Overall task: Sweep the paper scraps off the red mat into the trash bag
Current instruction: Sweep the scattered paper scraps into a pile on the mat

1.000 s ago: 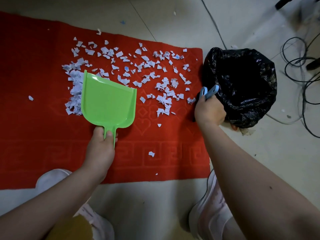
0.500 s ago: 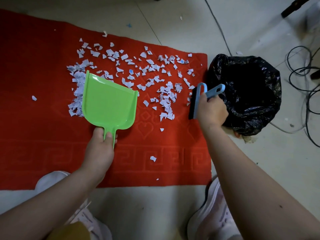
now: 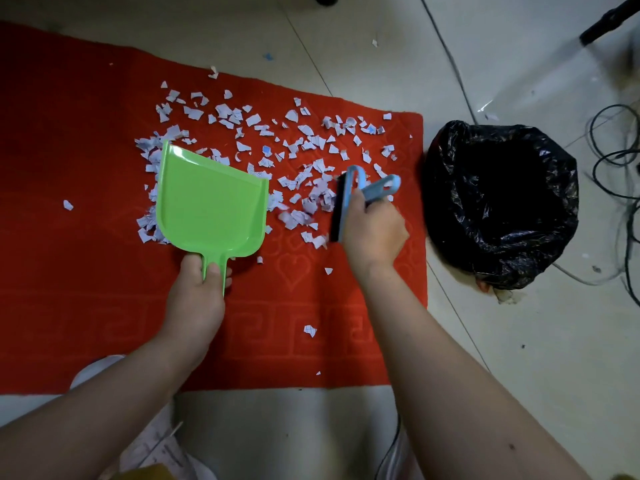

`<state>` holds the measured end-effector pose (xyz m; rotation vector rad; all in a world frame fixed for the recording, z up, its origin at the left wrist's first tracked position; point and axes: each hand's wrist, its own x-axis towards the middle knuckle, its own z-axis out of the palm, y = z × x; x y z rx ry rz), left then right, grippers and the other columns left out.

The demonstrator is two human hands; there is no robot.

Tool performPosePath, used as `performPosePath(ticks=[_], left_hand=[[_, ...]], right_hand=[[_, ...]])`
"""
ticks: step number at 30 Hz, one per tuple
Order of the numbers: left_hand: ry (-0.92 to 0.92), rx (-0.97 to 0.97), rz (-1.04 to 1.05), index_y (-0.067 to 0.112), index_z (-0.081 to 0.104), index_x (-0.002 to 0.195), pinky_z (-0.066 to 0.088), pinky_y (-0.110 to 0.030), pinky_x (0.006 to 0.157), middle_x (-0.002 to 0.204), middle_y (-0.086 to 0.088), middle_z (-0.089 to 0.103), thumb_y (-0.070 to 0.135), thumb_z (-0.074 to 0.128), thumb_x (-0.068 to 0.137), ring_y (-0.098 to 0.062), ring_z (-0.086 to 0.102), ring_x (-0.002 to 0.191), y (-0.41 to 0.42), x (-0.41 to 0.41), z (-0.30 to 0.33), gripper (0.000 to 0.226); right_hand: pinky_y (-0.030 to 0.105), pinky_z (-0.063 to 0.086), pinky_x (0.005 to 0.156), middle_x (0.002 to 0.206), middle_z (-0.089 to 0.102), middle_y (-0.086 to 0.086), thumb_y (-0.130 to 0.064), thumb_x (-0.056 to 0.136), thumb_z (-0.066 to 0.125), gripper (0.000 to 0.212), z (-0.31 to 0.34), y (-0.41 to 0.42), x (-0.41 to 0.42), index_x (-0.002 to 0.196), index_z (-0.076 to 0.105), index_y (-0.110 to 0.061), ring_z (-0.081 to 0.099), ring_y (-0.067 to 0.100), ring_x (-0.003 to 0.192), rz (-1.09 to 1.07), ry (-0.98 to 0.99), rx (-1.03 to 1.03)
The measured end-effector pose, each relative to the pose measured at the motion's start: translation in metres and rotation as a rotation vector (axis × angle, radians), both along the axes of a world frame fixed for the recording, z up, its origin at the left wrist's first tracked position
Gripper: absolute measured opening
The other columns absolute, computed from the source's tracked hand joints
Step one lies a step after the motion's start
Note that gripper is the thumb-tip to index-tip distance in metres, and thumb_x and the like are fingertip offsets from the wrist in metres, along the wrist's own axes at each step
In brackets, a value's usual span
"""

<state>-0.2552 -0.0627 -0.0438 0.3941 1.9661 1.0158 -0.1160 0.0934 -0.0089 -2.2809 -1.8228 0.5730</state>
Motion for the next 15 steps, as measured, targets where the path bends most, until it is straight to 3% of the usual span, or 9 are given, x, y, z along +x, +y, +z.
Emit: performPosePath(ticks=[6, 12, 15], left_hand=[[0.016, -0.003, 0.082, 0.018, 0.046, 0.107, 0.044, -0.031, 0.081, 0.104, -0.011, 0.064, 0.012, 0.034, 0.1, -0.025, 0.064, 0.094, 0.01, -0.015, -0.001, 0.015], [0.008, 0.007, 0.111, 0.017, 0.046, 0.109, 0.047, -0.035, 0.087, 0.106, -0.012, 0.063, 0.012, 0.033, 0.1, -0.027, 0.064, 0.095, 0.014, -0.025, -0.001, 0.017], [0.012, 0.006, 0.114, 0.015, 0.048, 0.111, 0.049, -0.042, 0.092, 0.104, -0.009, 0.063, 0.011, 0.033, 0.1, -0.027, 0.064, 0.095, 0.012, -0.03, -0.001, 0.019]], right_hand=[[0.03, 0.033, 0.067, 0.089, 0.065, 0.006, -0.042, 0.099, 0.034, 0.041, 0.0, -0.001, -0.008, 0.102, 0.062, -0.011, 0.063, 0.028, 0.086, 0.002, -0.097, -0.006], [0.027, 0.032, 0.064, 0.075, 0.054, -0.001, -0.039, 0.099, 0.037, 0.036, -0.009, -0.019, -0.054, 0.099, 0.061, -0.013, 0.051, 0.021, 0.068, 0.186, -0.012, -0.075], [0.029, 0.037, 0.062, 0.072, 0.052, 0.0, -0.038, 0.098, 0.038, 0.038, -0.006, -0.013, -0.053, 0.089, 0.062, -0.01, 0.049, 0.02, 0.064, 0.157, 0.009, -0.025]])
